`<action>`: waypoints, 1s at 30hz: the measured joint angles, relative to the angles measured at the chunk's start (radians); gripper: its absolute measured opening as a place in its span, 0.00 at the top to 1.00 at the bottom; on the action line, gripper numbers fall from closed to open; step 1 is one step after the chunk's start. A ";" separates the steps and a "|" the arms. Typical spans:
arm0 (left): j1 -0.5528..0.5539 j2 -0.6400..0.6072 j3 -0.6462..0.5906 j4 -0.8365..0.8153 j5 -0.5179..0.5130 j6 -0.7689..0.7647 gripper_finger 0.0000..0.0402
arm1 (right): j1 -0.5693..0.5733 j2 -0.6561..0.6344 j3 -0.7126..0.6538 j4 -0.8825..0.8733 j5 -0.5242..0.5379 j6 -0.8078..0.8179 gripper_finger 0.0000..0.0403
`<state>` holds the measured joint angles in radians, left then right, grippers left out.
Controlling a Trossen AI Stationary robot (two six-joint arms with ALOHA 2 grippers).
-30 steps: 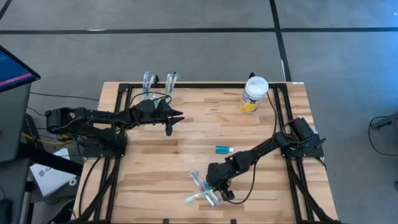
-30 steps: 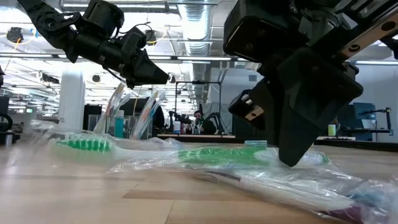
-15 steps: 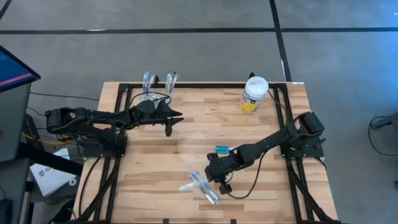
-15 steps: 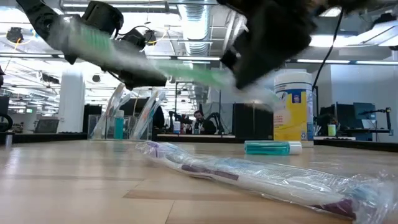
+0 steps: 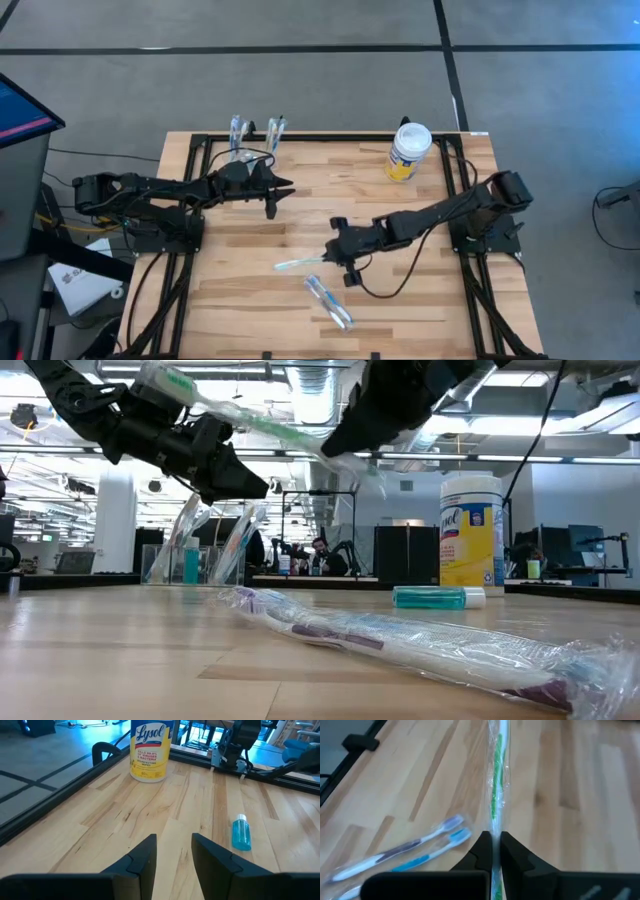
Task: Pick & Place toothbrushing station
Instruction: Put the green toothbrush into the transparent organizer
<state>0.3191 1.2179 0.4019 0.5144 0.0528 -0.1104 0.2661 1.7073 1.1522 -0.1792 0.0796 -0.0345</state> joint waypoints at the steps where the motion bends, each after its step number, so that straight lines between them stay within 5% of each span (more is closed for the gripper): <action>1: 0.000 0.000 0.000 0.001 0.000 0.000 0.71 | -0.012 -0.004 0.000 0.001 0.004 -0.007 0.99; 30: 0.000 0.000 0.000 0.011 0.000 0.000 0.71 | -0.221 -0.007 -0.020 0.203 -0.029 -0.071 0.99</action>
<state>0.3191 1.2179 0.4019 0.5253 0.0532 -0.1104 0.0455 1.7004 1.1320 0.0239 0.0505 -0.1055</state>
